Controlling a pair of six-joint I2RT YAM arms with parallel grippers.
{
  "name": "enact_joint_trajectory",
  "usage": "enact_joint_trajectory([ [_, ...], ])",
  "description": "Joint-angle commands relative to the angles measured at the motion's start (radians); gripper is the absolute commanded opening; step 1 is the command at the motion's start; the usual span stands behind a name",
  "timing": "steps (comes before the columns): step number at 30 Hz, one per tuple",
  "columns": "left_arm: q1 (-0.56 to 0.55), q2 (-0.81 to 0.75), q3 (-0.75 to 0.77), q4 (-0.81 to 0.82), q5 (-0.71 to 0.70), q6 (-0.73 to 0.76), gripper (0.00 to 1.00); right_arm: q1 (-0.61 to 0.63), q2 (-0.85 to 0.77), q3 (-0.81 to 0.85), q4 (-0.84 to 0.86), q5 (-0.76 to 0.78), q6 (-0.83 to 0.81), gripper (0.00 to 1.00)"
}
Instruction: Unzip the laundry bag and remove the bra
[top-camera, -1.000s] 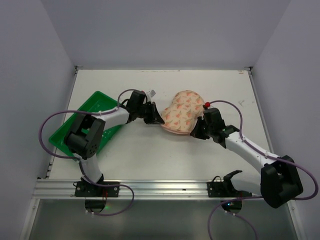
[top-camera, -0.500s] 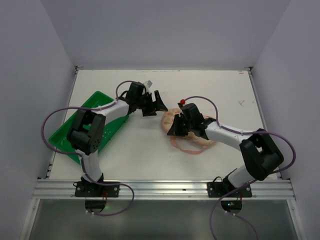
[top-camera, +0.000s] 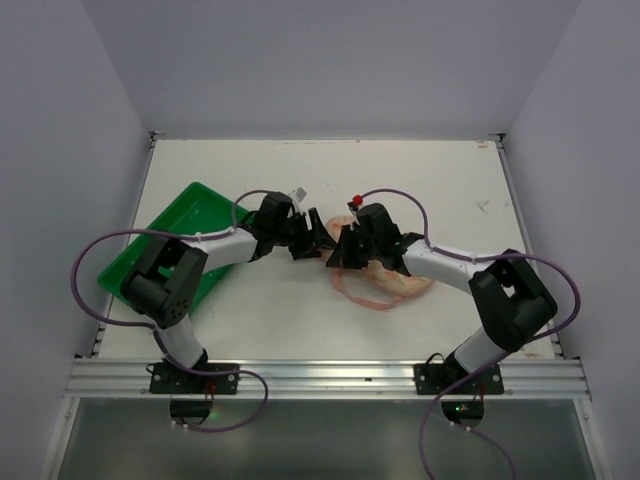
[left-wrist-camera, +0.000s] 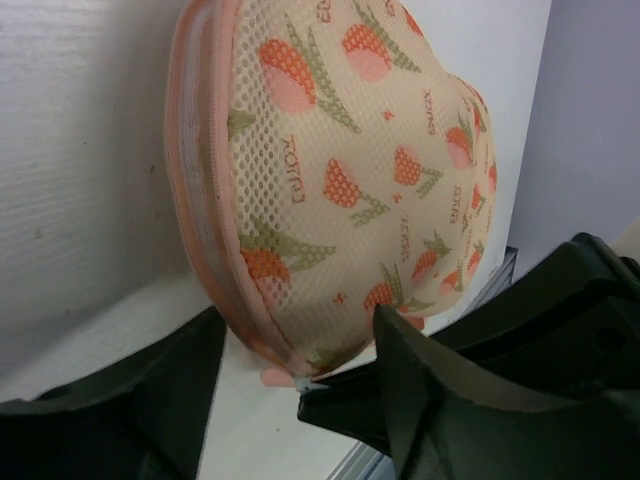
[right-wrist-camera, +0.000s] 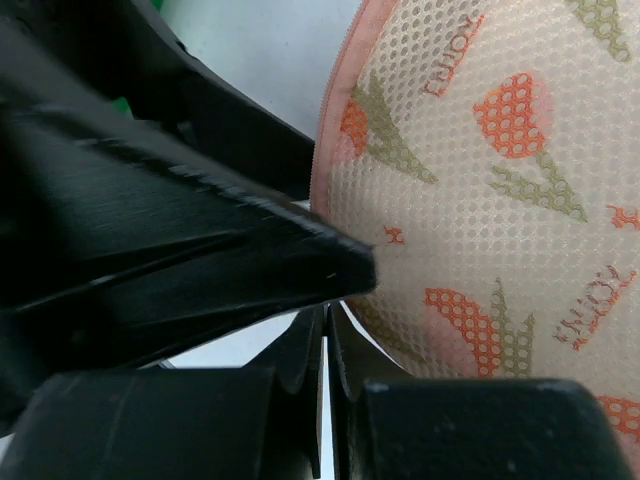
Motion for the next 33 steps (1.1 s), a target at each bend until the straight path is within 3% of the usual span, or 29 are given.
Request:
enact_joint_trajectory([
  [1,-0.017,0.045,0.021,0.088,0.010,-0.043,0.60,0.007,-0.009,0.031,0.050,-0.004,0.004,0.00],
  [3,-0.019,0.055,0.028,0.080,0.004,-0.041,0.45,0.007,-0.029,0.008,0.045,0.008,0.004,0.00],
  [4,-0.018,0.055,0.032,0.075,0.001,-0.036,0.27,0.005,-0.038,-0.001,0.034,0.016,0.004,0.00],
  [7,-0.007,0.055,0.058,0.039,-0.023,-0.004,0.00,0.005,-0.092,-0.044,-0.032,0.056,0.001,0.00],
  [11,0.045,0.060,0.078,0.011,-0.011,0.025,0.00,-0.035,-0.222,-0.162,-0.108,0.175,-0.008,0.00],
  [15,0.084,0.065,0.097,-0.029,-0.010,0.100,0.00,-0.192,-0.380,-0.304,-0.260,0.197,0.007,0.00],
  [20,0.105,0.138,0.222,-0.164,0.033,0.246,0.00,-0.236,-0.595,-0.320,-0.467,0.318,0.009,0.00],
  [24,0.122,0.218,0.353,-0.201,0.053,0.315,0.00,-0.242,-0.609,-0.286,-0.498,0.291,0.037,0.00],
  [27,0.127,0.303,0.455,-0.233,0.049,0.335,0.00,-0.240,-0.568,-0.289,-0.402,0.211,0.040,0.00],
  [29,0.127,0.357,0.580,-0.247,0.067,0.332,0.06,-0.237,-0.540,-0.291,-0.334,0.124,0.049,0.00],
  [30,0.127,0.408,0.619,-0.247,0.072,0.313,0.23,-0.224,-0.497,-0.279,-0.273,0.104,0.066,0.00],
  [32,0.127,0.445,0.706,-0.239,0.091,0.290,0.42,-0.202,-0.443,-0.245,-0.228,0.073,0.075,0.00],
  [33,0.127,0.459,0.723,-0.221,0.098,0.258,0.61,-0.172,-0.413,-0.196,-0.199,0.068,0.076,0.00],
])
